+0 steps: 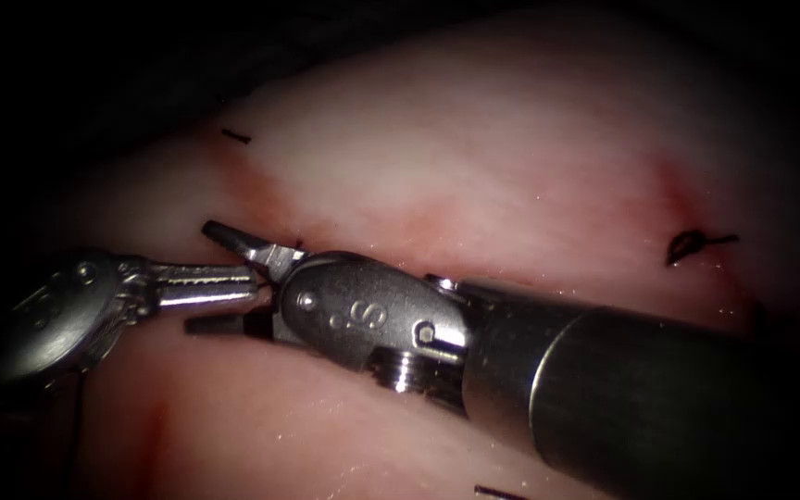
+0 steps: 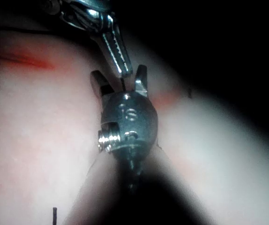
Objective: Wound Closure
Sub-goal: Cut the short suture tail with the right cutter, then set down the cut suture end with the left tool, then grab the suture to pull the needle into view with the left gripper.
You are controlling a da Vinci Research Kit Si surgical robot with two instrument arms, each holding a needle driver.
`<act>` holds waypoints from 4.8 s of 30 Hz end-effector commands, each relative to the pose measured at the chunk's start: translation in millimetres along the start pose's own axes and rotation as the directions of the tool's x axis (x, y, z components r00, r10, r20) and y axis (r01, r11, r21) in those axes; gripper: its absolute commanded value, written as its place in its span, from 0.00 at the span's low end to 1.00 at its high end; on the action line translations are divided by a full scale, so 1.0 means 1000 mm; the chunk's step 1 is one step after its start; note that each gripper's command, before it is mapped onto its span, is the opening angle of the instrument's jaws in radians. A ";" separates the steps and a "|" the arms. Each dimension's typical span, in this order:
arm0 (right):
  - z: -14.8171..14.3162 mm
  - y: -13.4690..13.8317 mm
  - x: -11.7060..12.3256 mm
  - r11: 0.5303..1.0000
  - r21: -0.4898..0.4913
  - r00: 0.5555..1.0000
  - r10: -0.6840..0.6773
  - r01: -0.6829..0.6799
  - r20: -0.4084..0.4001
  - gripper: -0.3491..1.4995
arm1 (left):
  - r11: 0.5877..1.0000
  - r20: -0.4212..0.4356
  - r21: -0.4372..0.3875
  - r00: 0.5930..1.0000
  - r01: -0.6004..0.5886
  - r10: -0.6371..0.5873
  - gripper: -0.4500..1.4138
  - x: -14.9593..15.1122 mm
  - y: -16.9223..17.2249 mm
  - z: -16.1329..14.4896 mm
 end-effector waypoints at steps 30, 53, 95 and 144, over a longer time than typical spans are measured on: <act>-0.0010 0.0018 -0.0003 0.999 0.004 0.999 0.035 -0.035 0.013 0.96 | 0.997 -0.025 -0.065 0.999 -0.048 0.047 0.00 0.0024 -0.0007 -0.0016; -0.0177 0.0054 -0.0029 1.000 0.010 0.995 0.013 -0.014 0.097 0.86 | 0.993 0.021 -0.116 1.000 -0.009 0.011 0.00 -0.0019 -0.0133 0.0030; -0.0164 0.0037 -0.0037 1.000 -0.009 0.995 -0.001 0.002 0.097 0.86 | 0.976 0.457 0.022 0.866 0.217 -0.203 0.78 -0.0005 -0.0091 -0.0091; -0.0179 0.0019 -0.0033 1.000 -0.002 0.996 -0.005 0.006 0.092 0.82 | 0.995 0.543 -0.100 0.838 -0.001 0.055 0.00 0.0066 -0.0005 0.0021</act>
